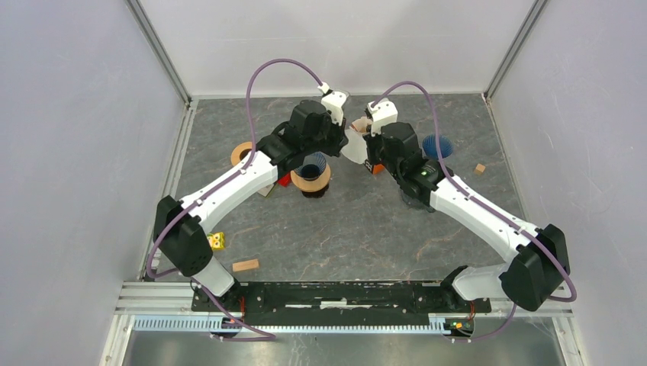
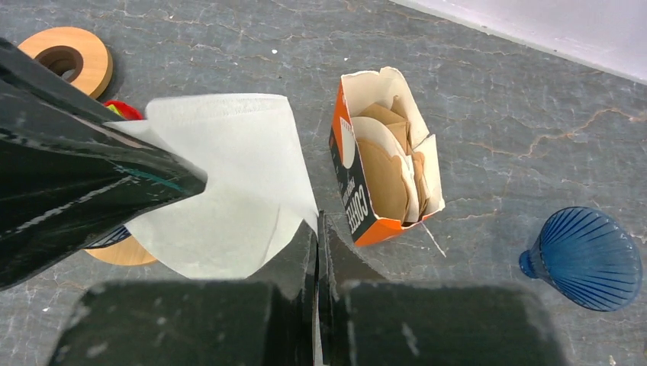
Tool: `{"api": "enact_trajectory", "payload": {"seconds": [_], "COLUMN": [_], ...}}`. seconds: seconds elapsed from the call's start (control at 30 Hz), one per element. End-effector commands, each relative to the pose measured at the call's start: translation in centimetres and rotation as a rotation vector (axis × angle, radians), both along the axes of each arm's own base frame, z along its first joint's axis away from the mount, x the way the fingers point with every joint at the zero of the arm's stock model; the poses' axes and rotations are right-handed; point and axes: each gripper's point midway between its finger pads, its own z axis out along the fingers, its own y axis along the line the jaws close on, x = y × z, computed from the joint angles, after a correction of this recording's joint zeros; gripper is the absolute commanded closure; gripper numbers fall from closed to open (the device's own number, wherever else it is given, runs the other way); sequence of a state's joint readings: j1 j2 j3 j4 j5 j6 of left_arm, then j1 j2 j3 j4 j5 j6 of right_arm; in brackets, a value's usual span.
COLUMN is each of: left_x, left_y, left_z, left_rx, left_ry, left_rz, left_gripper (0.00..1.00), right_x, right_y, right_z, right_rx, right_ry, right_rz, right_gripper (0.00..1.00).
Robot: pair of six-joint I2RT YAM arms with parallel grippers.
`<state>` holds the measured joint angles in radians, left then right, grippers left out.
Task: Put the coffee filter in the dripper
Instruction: Place the coffee filter in the coffee dripper.
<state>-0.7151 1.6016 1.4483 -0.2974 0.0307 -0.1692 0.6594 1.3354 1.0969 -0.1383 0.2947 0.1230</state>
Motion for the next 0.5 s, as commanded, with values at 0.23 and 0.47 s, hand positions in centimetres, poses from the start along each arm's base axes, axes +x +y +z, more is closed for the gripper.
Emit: {"api": "enact_trajectory", "payload": {"seconds": [0.23,0.47], "left_x": [-0.8,-1.4], "left_y": [-0.2,-1.0], "left_z": [2.8,2.8], "left_rx": [-0.026,-0.040], "left_ry": [-0.089,-0.076], "left_rz": [-0.068,-0.104], "left_gripper": [0.98,0.98], "right_x": [0.1,0.0], "right_y": [0.8,1.7], "right_z": [1.6,1.1], "right_rx": [0.026,0.037], "right_ry": [-0.047,-0.029], "right_rz": [0.036,0.078], "right_gripper": [0.85,0.70]}}
